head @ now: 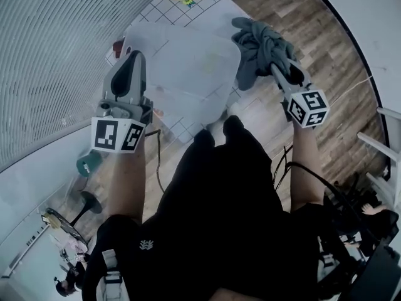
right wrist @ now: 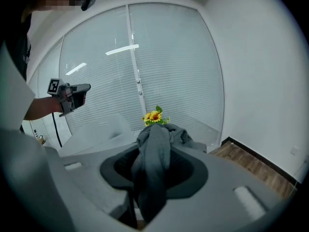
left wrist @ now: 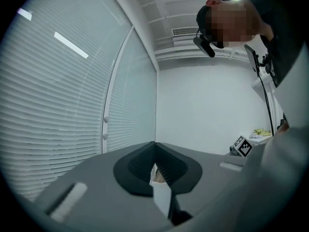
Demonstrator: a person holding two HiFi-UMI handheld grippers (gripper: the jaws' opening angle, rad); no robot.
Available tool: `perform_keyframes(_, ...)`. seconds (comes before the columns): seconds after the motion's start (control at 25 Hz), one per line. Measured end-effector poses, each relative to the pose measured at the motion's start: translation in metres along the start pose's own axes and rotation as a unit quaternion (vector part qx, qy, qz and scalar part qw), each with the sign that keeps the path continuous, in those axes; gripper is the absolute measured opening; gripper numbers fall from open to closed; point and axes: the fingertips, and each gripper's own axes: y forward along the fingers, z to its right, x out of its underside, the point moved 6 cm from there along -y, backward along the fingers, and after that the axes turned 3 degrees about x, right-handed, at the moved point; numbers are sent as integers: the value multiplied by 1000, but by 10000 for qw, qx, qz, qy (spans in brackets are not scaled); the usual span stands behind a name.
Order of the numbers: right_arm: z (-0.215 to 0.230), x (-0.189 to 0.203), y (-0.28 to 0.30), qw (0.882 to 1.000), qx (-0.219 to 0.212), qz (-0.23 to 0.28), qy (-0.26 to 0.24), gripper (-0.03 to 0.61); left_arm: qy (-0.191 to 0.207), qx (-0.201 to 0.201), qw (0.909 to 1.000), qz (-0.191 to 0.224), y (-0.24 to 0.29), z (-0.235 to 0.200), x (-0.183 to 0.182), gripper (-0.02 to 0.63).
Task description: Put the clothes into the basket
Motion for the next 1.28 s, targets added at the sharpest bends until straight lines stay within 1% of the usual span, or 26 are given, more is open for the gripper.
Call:
perform_keyframes(0.12, -5, -14, -9, 9998, 103, 139, -77, 143, -47, -3, 10000, 37, -10, -2, 0, 6)
perform_keyframes(0.36, -10, -46, -25, 9986, 295, 408, -151, 140, -259, -95, 9996, -77, -21, -9, 9, 6)
perform_keyframes(0.56, -18, -75, -36, 9964, 360, 753, -162, 138, -241, -1, 9995, 189, -27, -11, -5, 6)
perform_keyframes(0.72, -28, -99, -43, 9942, 382, 978, -239, 137, -176, 14, 9994, 298, -33, -16, -18, 6)
perform_keyframes(0.96, -40, -134, -53, 9908, 330, 1272, -326, 137, -155, 34, 9993, 326, -41, -26, -33, 6)
perform_keyframes(1.28, -62, -164, -59, 9868, 205, 1565, -356, 135, -156, -23, 9987, 490, -56, -39, -50, 6)
